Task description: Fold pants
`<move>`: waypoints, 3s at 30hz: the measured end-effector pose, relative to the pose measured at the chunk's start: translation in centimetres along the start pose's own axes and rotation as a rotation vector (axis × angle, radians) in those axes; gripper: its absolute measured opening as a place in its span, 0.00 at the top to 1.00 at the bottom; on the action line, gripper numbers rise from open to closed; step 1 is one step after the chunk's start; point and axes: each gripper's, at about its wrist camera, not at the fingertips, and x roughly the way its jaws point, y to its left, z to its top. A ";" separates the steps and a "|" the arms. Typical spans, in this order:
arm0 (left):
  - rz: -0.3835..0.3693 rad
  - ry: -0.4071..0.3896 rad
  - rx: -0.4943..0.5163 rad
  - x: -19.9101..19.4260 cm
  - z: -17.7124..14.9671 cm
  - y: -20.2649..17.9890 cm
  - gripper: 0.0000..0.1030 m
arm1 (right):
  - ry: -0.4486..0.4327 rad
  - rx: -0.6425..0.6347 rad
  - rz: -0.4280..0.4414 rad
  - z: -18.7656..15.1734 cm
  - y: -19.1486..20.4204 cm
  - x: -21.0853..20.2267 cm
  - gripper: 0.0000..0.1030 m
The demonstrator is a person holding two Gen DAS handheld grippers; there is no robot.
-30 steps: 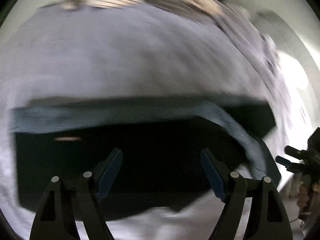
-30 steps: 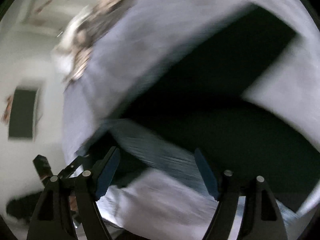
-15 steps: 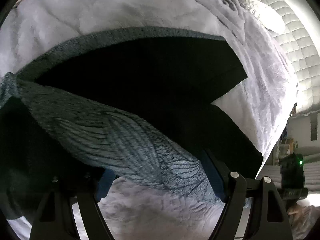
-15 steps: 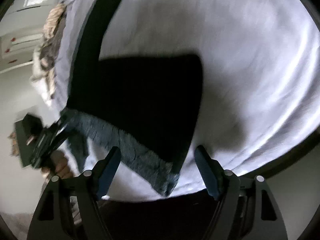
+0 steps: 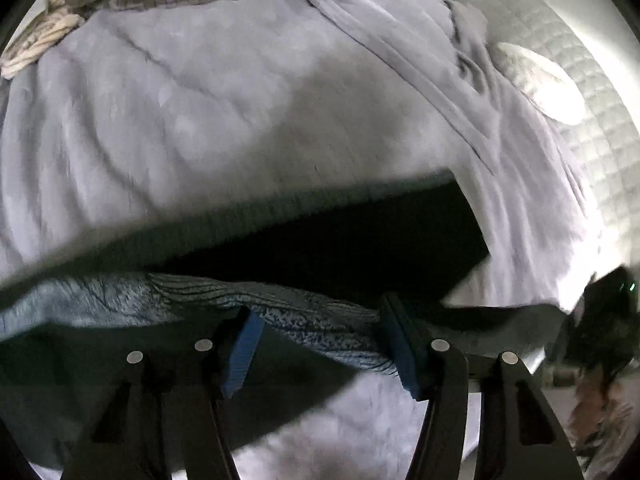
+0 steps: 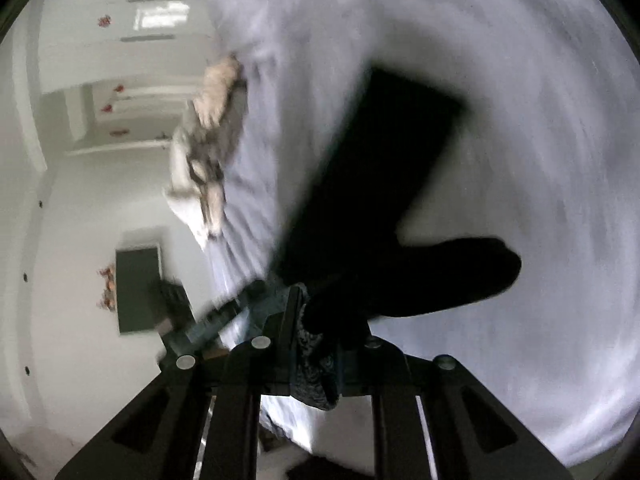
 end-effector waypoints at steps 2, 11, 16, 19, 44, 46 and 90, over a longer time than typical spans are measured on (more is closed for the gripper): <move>0.004 0.003 -0.030 0.9 1.6 0.6 0.40 | -0.025 0.004 0.001 3.9 0.3 0.9 0.86; 0.033 0.044 0.028 1.1 3.3 1.1 0.40 | 0.031 0.028 -0.199 11.8 -0.9 6.8 0.66; 0.136 -0.067 0.042 -2.4 2.1 2.2 0.21 | -0.088 -0.051 -0.232 11.6 1.2 4.1 0.18; 0.210 -0.056 -0.025 -2.1 0.9 4.3 0.21 | -0.164 -0.089 -0.327 9.5 1.0 0.9 0.30; 0.480 -0.073 -0.103 -0.2 -1.1 8.3 0.21 | -0.047 -0.386 -0.544 5.2 3.6 5.0 0.30; 0.518 -0.064 -0.112 0.9 -0.7 8.7 0.21 | 0.017 -0.541 -0.528 4.5 6.9 9.8 0.33; 0.577 -0.084 -0.282 -11.9 -15.2 33.4 0.03 | 0.459 -0.244 -0.142 -19.0 11.2 31.2 0.92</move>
